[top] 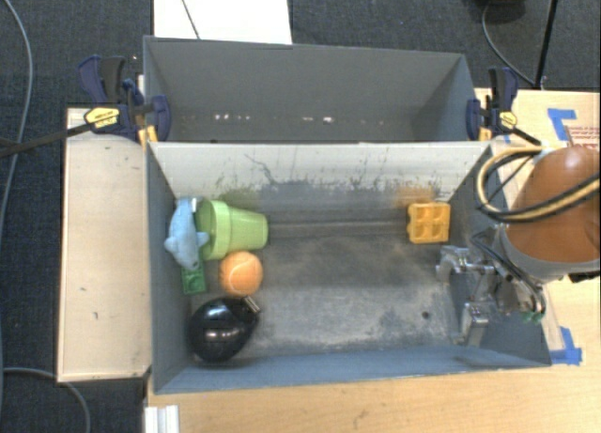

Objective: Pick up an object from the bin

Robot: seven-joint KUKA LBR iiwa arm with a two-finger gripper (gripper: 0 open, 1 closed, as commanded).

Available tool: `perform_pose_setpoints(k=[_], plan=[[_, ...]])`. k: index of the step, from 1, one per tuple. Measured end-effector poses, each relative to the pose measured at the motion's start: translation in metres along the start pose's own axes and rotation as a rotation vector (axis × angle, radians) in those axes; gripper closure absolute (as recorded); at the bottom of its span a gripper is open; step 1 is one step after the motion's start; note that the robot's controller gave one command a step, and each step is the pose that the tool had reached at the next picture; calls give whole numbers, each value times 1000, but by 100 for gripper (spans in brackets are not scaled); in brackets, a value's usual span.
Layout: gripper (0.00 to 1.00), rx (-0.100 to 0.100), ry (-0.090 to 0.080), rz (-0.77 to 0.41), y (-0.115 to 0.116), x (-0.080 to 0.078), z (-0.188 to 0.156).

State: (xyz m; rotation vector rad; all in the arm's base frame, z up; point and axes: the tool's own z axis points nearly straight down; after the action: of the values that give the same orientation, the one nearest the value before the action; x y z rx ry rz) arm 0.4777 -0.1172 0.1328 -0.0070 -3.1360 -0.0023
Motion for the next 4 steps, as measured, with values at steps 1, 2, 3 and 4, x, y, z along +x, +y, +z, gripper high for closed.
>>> perform_pose_setpoints(k=[1, 2, 3, 4], plan=[[0, 2, -8, -6, 0, -2, -4], [0, 0, -2, -31, -13, -37, -6], [0, 4, -10, -296, -23, -72, -5], [0, 2, -10, -294, -20, -91, -5]])
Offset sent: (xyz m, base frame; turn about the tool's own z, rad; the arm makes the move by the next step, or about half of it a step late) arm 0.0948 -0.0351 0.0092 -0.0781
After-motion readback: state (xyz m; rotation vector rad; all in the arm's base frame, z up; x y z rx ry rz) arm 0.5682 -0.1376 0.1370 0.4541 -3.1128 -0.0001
